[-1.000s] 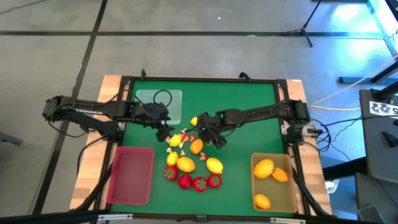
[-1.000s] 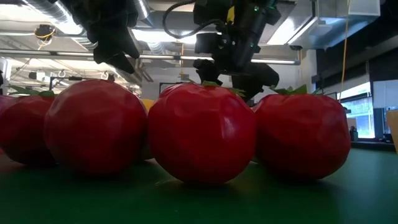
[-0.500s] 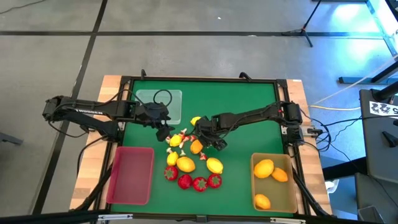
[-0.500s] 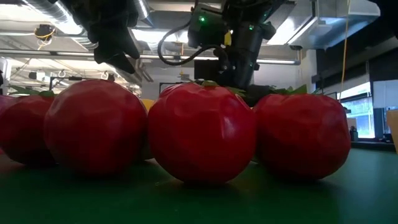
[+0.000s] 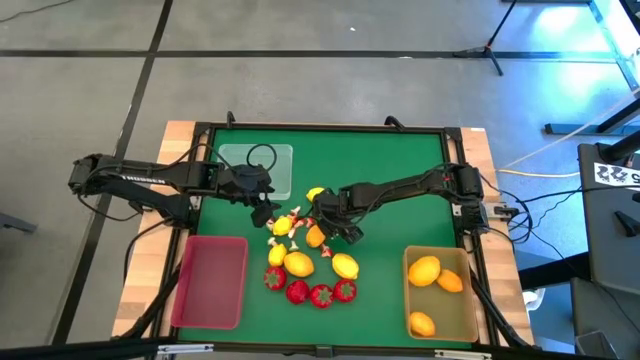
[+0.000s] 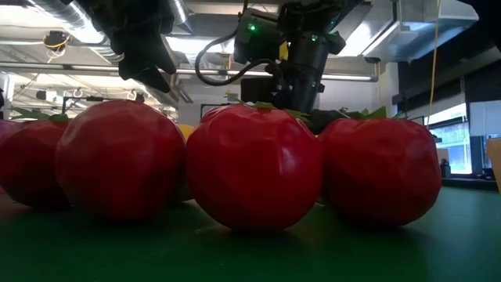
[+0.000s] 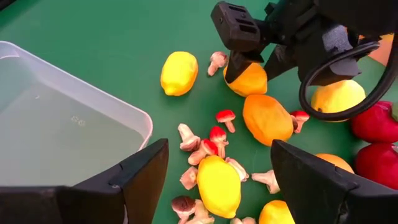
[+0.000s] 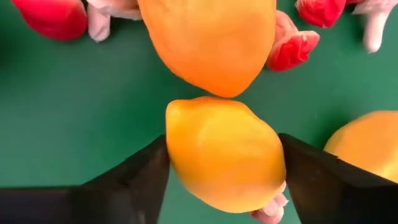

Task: Sort produce into baskets
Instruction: Put the lemon into the orange bin

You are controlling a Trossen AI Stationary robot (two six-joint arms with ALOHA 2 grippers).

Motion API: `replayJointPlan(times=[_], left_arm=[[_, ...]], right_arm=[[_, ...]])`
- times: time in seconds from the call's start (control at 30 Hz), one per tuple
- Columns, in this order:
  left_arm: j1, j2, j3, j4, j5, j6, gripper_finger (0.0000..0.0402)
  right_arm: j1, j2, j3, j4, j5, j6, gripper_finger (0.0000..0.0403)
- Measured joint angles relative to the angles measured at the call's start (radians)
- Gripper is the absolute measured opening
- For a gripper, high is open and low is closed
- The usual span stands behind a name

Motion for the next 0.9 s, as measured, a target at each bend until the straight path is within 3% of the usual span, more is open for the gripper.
replayJointPlan(times=[0.2,0.33,0.5,0.9], left_arm=[[0.0,0.0,0.0,0.0,0.0,0.0,0.0279],[0.0,0.0,0.0,0.0,0.0,-0.008,0.0279],[0.0,0.0,0.0,-0.001,0.0,-0.009,0.0279],[0.0,0.0,0.0,0.0,0.0,-0.01,0.0279]], right_arm=[[0.005,0.0,0.0,-0.004,0.002,0.071,0.0209],[0.02,-0.012,0.001,-0.041,0.028,0.099,0.0214],[0.042,-0.058,0.057,-0.137,-0.018,0.165,0.0213],[0.135,-0.206,0.108,-0.501,-0.026,0.493,0.0216]])
